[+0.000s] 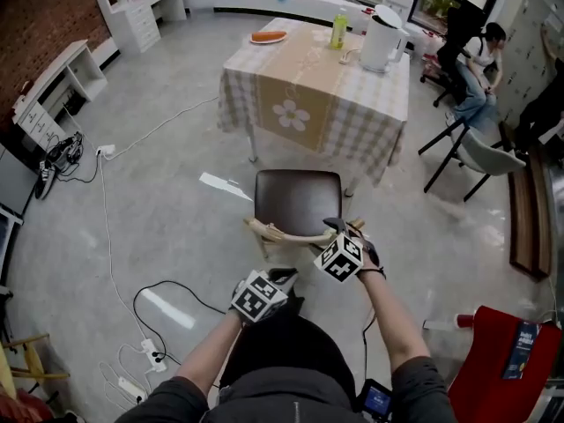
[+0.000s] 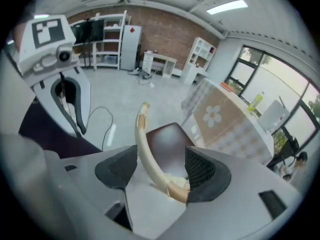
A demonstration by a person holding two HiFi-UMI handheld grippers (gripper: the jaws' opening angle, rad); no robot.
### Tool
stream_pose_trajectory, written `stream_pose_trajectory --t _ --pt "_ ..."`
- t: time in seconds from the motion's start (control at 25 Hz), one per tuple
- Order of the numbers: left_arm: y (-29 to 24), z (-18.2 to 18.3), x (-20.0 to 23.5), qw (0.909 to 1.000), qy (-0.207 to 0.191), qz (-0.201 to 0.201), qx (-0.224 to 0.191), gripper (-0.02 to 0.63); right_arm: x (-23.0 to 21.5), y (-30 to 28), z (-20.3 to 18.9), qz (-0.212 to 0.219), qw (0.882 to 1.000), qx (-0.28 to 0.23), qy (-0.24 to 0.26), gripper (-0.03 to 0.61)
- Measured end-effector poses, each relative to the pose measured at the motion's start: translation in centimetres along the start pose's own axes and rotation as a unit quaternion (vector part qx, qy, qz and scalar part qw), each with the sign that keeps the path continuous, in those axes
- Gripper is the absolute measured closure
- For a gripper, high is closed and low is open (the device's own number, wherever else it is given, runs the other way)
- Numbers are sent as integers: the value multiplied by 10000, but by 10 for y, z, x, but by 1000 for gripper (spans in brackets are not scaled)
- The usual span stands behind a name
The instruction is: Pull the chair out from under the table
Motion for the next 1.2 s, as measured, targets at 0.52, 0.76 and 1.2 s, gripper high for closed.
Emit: stream_pose_trajectory --t 0.52,0.76,1.2 --pt "10 104 -13 9851 -98 316 -1686 601 -21 139 15 -1830 8746 -3037 -3305 325" --pt "29 172 -23 9581 -231 642 -2781 601 -9 202 9 -3165 7662 -4201 -3692 396" --pt "20 156 -63 9510 -271 785 -2977 602 39 216 -17 -3856 7153 -4033 -4208 566"
Point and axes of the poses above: the fingertips, and each gripper's own axes: y backward along the fingers, x to its left, z out of its top, the point moved 8 cm from there along y, backward along the fingers, and after that the axes turned 4 degrees about -x, right-handed, at the moved point
